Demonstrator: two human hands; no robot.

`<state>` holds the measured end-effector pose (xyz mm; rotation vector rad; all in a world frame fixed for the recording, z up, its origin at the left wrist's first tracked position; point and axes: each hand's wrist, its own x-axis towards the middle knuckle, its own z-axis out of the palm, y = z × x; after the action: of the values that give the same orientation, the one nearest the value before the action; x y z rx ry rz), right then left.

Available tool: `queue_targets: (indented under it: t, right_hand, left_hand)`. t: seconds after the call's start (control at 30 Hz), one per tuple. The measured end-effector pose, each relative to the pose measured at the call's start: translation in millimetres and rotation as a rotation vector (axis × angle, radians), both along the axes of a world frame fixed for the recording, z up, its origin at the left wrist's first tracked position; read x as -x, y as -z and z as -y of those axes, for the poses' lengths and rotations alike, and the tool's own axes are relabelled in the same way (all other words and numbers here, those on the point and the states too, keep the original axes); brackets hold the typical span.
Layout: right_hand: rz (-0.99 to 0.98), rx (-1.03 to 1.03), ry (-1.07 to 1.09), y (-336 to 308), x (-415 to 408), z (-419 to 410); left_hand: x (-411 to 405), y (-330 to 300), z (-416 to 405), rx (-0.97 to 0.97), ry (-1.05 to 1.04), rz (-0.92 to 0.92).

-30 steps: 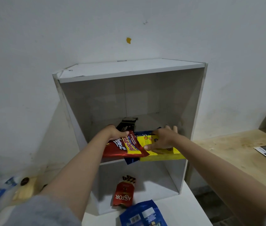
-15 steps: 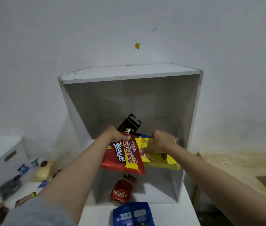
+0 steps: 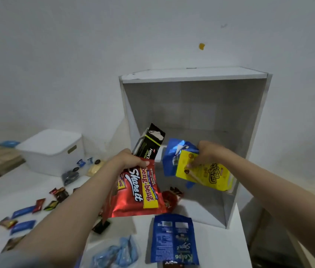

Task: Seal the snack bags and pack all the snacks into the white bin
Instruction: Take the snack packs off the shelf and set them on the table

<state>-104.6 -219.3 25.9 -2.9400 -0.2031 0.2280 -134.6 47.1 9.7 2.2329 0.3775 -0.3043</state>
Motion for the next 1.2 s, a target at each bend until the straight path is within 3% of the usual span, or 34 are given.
queue_targets:
  t: [0.23, 0.5, 0.83, 1.2]
  right_hand:
    - [-0.002, 0.027, -0.133, -36, 65, -92]
    - [-0.058, -0.129, -0.342, -46, 163, -269]
    - [-0.19, -0.21, -0.678, -1, 277, -502]
    - [-0.349, -0.214, -0.981, 78, 336, -725]
  left_hand:
    - [90, 2, -90, 0.092, -0.128, 0.008]
    - [236, 8, -250, 0.209, -0.417, 0.097]
    - [419, 47, -417, 0.329, -0.914, 0.266]
    - [536, 120, -554, 0.356, -1.313, 0.24]
